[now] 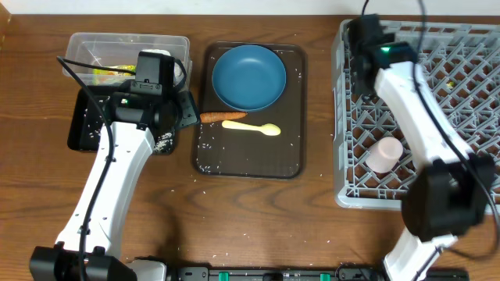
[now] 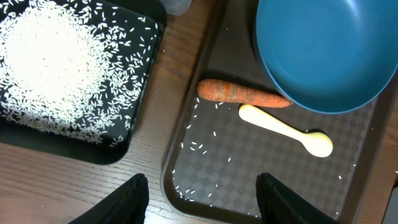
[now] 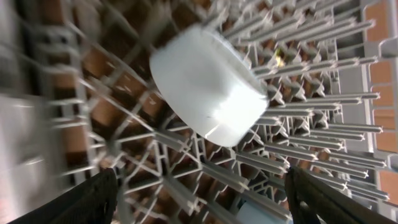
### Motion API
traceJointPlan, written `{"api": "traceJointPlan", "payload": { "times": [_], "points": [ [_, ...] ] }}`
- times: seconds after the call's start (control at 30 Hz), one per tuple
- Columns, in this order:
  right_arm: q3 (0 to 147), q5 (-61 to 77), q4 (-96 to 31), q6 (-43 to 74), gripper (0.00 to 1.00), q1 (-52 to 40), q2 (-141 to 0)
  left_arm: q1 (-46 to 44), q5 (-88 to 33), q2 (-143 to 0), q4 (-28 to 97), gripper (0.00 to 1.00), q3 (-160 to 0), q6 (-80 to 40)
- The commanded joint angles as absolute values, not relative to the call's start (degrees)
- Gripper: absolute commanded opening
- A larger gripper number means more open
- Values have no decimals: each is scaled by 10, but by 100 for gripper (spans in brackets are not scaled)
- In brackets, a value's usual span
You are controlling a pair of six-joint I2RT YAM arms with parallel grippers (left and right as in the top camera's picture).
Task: Sort waste into correct bins and load items into the dishwasher rack
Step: 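Carry the bowl right and place it in the dish rack, then grasp the blue plate on the brown tray with the right gripper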
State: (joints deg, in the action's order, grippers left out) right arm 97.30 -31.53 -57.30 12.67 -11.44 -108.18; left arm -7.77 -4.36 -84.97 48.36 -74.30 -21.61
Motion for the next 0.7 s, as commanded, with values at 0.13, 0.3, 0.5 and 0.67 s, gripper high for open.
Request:
{"api": "traceJointPlan", "payload": {
  "times": [0.13,0.3,0.5,0.67],
  "points": [
    [974,-79,-549,88,85,-114,-964,-105,-45,-855,475,59,-745,-143],
    [974,81,-511,91,76,-122,-966,-138,-45,-855,453,59,-745,-135],
    [974,93,-456,164,64,-168,-1027,-141,-45,-855,438,59,-745,-154],
    [974,80,-393,251,58,-214,-1119,-141,-41,-855,445,59,-745,-154]
  ]
}}
